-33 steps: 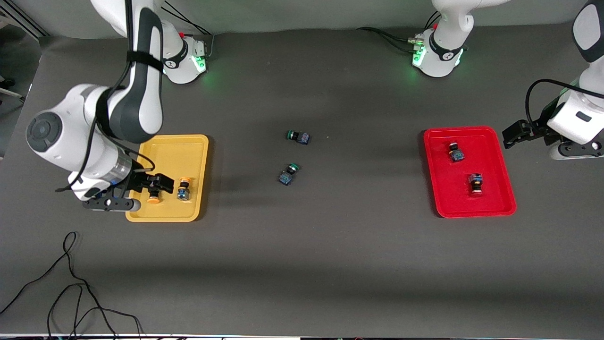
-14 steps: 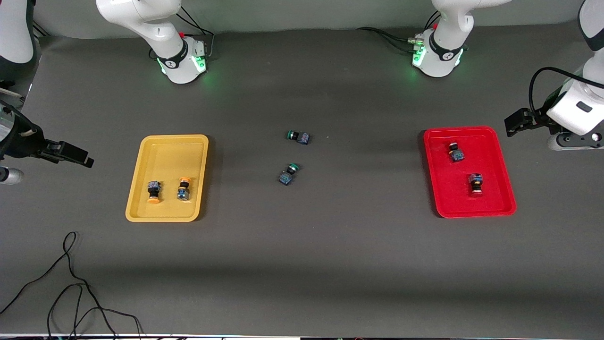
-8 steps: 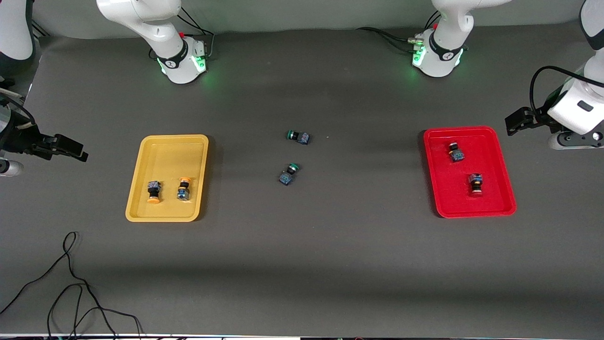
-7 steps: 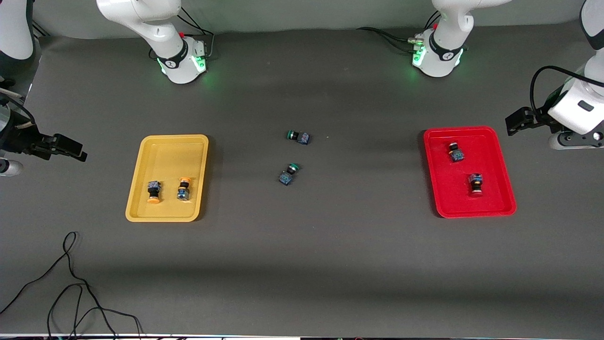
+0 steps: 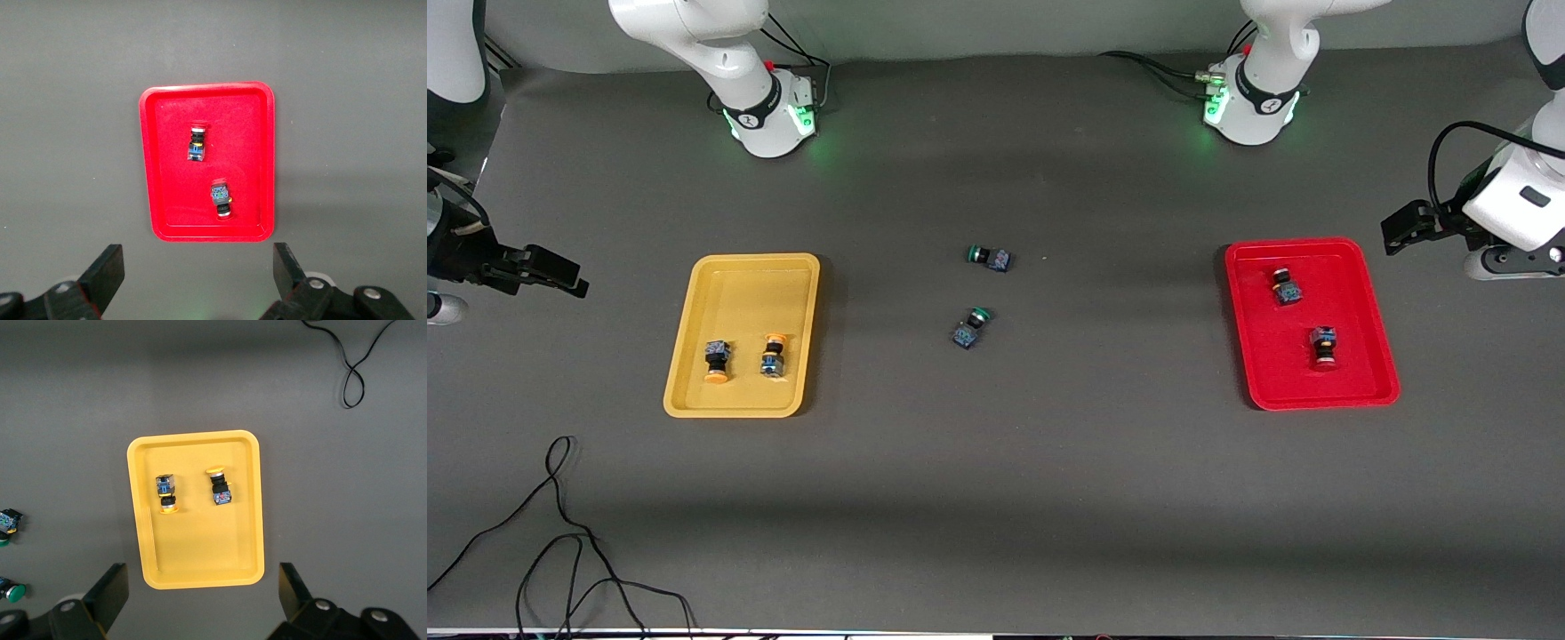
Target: Place red and yellow buttons in trays
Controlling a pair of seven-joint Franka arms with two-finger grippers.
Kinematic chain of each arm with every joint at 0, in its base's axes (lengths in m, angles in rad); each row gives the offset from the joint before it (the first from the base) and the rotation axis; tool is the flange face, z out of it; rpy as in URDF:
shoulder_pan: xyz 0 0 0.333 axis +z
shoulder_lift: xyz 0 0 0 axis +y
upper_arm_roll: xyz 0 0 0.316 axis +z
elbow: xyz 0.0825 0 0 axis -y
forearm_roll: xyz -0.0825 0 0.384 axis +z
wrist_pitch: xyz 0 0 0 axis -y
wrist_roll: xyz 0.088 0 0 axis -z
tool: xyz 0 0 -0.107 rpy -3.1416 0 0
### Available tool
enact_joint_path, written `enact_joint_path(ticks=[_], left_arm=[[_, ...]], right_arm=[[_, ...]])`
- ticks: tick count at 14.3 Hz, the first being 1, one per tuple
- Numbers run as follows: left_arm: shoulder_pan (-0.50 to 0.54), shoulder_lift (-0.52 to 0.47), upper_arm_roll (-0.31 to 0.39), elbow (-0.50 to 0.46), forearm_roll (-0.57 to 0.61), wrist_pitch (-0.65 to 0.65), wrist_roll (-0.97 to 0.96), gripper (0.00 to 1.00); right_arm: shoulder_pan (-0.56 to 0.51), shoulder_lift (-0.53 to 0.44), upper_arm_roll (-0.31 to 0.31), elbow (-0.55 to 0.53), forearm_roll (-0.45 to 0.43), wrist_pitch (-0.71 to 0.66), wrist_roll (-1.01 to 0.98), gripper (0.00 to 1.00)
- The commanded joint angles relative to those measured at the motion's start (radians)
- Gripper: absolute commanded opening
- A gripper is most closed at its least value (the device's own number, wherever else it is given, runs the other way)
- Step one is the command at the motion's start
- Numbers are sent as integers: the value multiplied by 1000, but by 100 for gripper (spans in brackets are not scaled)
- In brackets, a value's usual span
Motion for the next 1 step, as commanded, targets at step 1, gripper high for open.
enact_joint_path(ticks=[1], left_arm=[[-16, 2, 7, 23, 12, -33, 11, 99]], right_arm=[[-4, -15, 5, -2, -22, -15, -21, 100]])
